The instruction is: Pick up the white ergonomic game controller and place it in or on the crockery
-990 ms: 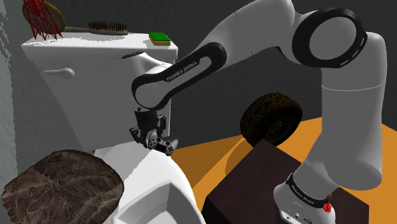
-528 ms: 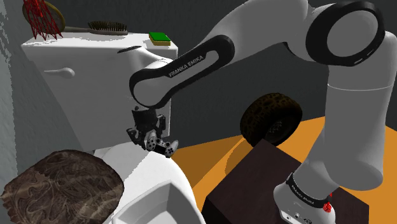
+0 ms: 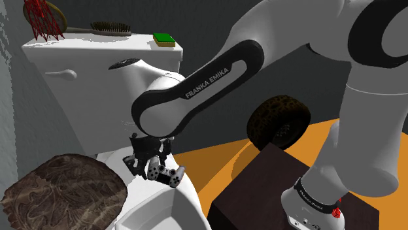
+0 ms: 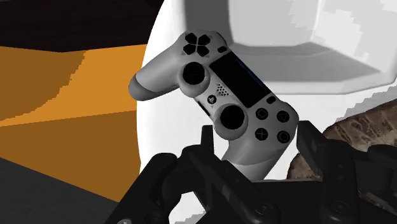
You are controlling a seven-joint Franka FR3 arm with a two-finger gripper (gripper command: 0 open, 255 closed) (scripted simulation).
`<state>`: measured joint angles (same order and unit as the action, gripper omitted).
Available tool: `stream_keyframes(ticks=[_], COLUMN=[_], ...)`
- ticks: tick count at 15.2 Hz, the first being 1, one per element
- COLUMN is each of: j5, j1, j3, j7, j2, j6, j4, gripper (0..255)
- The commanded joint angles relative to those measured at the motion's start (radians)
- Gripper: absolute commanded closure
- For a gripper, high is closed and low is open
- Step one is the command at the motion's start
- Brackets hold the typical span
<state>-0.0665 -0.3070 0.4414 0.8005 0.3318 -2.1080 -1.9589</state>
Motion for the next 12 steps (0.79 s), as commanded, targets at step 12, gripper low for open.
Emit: stream_keyframes(ticks=[12], j5=[0.015], j1=[-0.146], j3=[0.084], j7=[0.223], j2=[-0.015], j6=[-0.076], j4=[-0.078], gripper=[255])
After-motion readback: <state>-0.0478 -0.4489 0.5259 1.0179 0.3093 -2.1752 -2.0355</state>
